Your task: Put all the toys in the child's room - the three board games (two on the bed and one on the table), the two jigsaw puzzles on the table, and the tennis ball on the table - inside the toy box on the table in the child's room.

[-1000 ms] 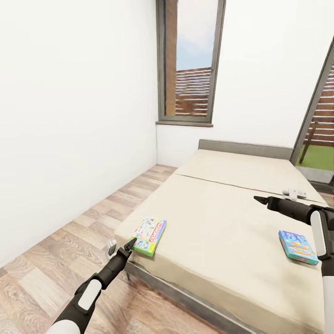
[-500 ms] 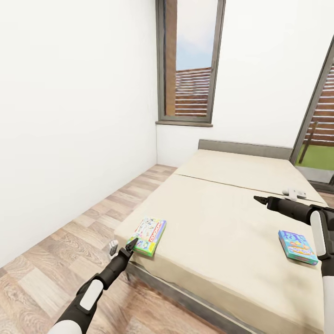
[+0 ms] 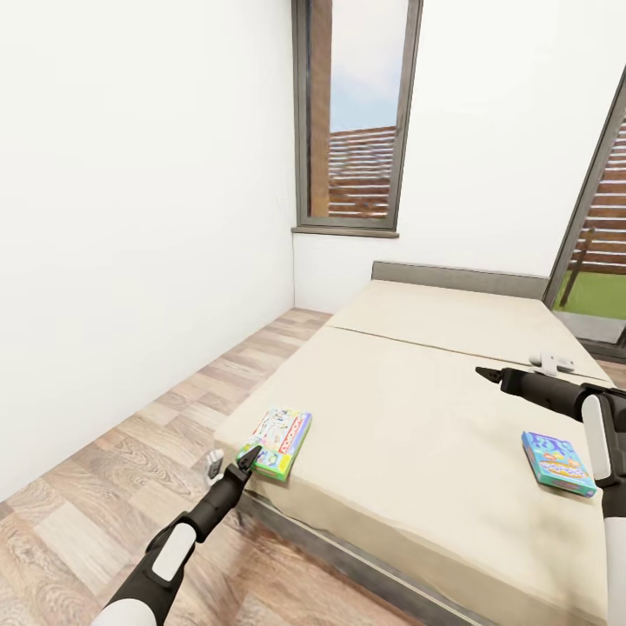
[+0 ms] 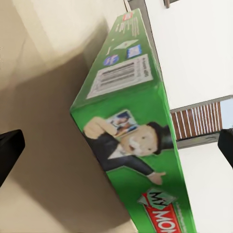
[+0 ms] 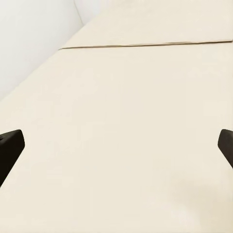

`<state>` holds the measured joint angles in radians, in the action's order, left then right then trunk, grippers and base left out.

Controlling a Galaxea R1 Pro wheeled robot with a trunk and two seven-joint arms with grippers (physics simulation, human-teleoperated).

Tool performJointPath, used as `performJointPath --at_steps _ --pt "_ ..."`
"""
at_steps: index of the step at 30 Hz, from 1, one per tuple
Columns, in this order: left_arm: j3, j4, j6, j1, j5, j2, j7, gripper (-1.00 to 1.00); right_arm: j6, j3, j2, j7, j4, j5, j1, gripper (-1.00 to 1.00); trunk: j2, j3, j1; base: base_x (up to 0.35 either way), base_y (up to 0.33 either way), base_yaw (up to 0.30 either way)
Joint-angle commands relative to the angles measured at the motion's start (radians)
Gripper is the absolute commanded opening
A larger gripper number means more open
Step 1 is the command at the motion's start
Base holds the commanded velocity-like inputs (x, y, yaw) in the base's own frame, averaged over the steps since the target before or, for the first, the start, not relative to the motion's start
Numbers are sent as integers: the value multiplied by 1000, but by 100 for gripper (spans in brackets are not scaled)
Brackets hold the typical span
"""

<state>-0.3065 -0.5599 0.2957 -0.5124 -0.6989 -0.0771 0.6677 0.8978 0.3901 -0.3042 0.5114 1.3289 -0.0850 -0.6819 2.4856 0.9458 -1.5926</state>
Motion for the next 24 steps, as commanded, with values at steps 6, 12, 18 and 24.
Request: performJointPath --at_steps 6,12,18,24 --pt "-5 0 9 -4 -4 -9 2 -100 7 1 0 -2 6 -9 0 100 0 1 0 0 0 0" --pt "-5 0 8 -5 -5 -12 -13 -100 7 1 0 -2 9 -9 1 100 0 1 0 0 0 0" --pt "-5 -1 9 -6 -6 -13 -16 -100 7 1 0 -2 10 -9 2 100 0 1 0 0 0 0" --pt "-5 -2 9 -6 -7 -13 -15 -100 7 1 4 -2 10 -9 3 100 0 1 0 0 0 0"
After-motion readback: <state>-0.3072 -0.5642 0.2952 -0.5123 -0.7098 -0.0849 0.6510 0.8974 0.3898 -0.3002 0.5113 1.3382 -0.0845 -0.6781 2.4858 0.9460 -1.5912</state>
